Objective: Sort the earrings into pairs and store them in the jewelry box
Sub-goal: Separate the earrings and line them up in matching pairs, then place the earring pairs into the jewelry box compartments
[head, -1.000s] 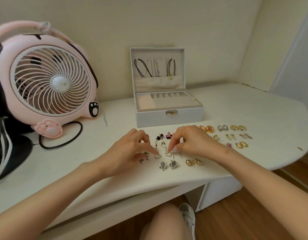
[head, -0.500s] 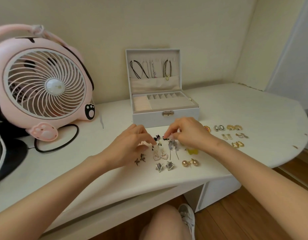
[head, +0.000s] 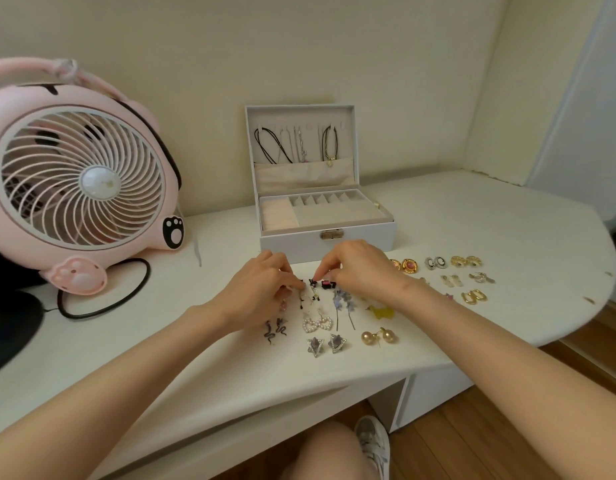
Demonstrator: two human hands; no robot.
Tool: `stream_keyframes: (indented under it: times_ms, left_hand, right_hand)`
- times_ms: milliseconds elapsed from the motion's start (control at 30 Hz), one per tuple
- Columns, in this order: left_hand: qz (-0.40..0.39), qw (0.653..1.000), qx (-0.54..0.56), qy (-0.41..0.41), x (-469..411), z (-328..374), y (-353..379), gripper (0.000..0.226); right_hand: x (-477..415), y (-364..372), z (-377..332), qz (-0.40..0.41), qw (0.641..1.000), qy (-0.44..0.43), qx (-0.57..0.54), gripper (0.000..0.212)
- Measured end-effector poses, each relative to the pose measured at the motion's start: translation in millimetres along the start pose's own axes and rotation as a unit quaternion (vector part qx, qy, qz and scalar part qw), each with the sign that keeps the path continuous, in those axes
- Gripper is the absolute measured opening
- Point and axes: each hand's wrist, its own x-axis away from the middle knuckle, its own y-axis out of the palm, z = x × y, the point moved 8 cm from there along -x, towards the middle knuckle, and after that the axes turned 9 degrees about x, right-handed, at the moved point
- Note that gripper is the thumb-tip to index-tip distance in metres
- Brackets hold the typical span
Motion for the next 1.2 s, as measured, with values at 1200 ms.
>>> stream_keyframes:
  times_ms: [1200]
  left_hand:
    - [0.184,0.961,0.091,-0.183,-34.1,-34.4,-37.5,0.044]
  right_hand:
    - [-22.1,-37.6,92.7,0.137,0.985,0.104,0.016,0.034]
